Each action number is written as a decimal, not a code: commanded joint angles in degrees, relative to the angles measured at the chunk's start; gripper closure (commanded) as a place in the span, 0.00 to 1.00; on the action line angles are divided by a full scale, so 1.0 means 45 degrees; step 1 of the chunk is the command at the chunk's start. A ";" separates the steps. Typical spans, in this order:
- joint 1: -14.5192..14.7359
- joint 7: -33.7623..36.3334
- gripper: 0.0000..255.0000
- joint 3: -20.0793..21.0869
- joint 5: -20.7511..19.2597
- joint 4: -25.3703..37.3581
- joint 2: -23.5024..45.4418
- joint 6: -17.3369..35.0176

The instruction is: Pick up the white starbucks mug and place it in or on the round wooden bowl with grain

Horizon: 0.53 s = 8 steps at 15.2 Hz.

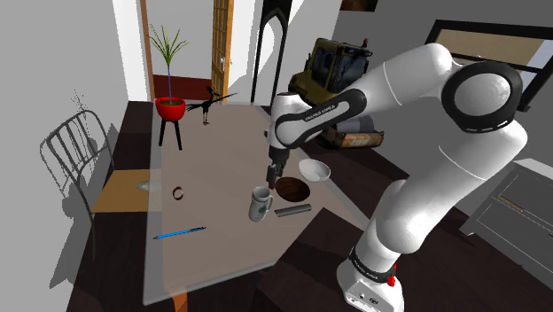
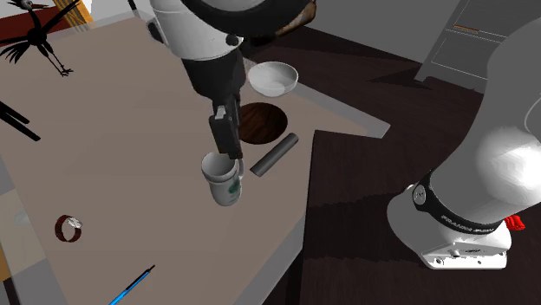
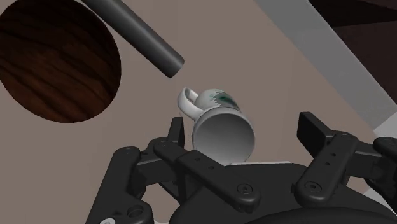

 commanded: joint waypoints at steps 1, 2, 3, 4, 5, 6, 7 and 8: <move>0.0132 -0.0306 0.00 -0.0006 0.0143 0.0290 0.1090 0.1093; 0.0184 -0.0470 0.00 -0.0001 0.0224 0.0456 0.1584 0.1548; 0.0234 -0.0638 0.00 0.0009 0.0313 0.0640 0.2079 0.1987; 0.0279 -0.0810 0.00 0.0027 0.0409 0.0842 0.2575 0.2408; 0.0318 -0.0985 0.00 0.0053 0.0511 0.1062 0.3070 0.2810; 0.0352 -0.1162 0.00 0.0088 0.0618 0.1299 0.3564 0.3194; 0.0346 -0.1171 0.00 0.0097 0.0623 0.1312 0.3590 0.3213; 0.0345 -0.1188 0.00 0.0102 0.0647 0.1280 0.3738 0.3392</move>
